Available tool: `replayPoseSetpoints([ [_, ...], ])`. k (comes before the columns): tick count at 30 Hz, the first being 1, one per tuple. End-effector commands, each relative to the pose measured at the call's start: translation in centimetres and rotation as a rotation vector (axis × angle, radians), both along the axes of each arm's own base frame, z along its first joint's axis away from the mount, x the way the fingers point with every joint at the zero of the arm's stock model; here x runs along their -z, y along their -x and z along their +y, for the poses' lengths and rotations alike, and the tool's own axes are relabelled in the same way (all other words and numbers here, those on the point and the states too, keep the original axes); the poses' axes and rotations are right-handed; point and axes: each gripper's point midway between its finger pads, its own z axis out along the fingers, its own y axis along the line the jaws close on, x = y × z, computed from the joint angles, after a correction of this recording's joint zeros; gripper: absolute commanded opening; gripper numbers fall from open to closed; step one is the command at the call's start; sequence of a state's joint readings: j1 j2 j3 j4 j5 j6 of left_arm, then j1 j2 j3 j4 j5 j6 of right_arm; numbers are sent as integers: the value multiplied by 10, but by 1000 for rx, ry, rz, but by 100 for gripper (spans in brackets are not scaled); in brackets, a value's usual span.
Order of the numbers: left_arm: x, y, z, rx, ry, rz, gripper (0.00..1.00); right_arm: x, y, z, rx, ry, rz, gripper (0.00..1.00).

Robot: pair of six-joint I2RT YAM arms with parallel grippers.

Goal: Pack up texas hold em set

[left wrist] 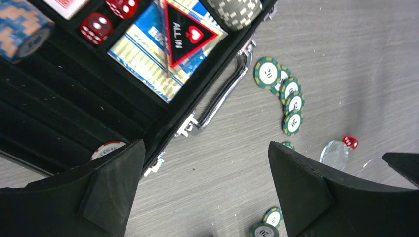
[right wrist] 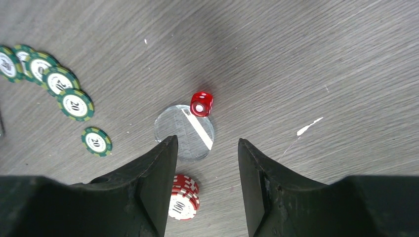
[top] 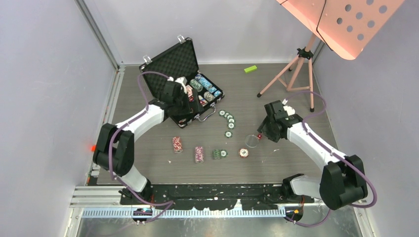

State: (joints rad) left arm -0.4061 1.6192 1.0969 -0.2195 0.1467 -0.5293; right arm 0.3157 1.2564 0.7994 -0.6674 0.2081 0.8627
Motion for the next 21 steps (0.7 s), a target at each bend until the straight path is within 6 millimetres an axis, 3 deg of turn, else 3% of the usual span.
replayPoseSetpoints([
  [1,-35,-24,7,-71,156,-106,100,-29,-11,-14,73,16,-151,54],
  [5,-39,-20,-6,-18,100,-118,100,-45,-8,-27,100,48,-215,54],
  [9,-42,-6,-37,64,32,-151,98,-58,-1,-40,129,86,-256,54],
  [16,-48,32,-120,283,-118,-246,97,-95,20,-66,152,171,-333,55],
  [21,-35,59,-180,461,-128,-255,97,-125,38,-84,191,212,-420,55],
])
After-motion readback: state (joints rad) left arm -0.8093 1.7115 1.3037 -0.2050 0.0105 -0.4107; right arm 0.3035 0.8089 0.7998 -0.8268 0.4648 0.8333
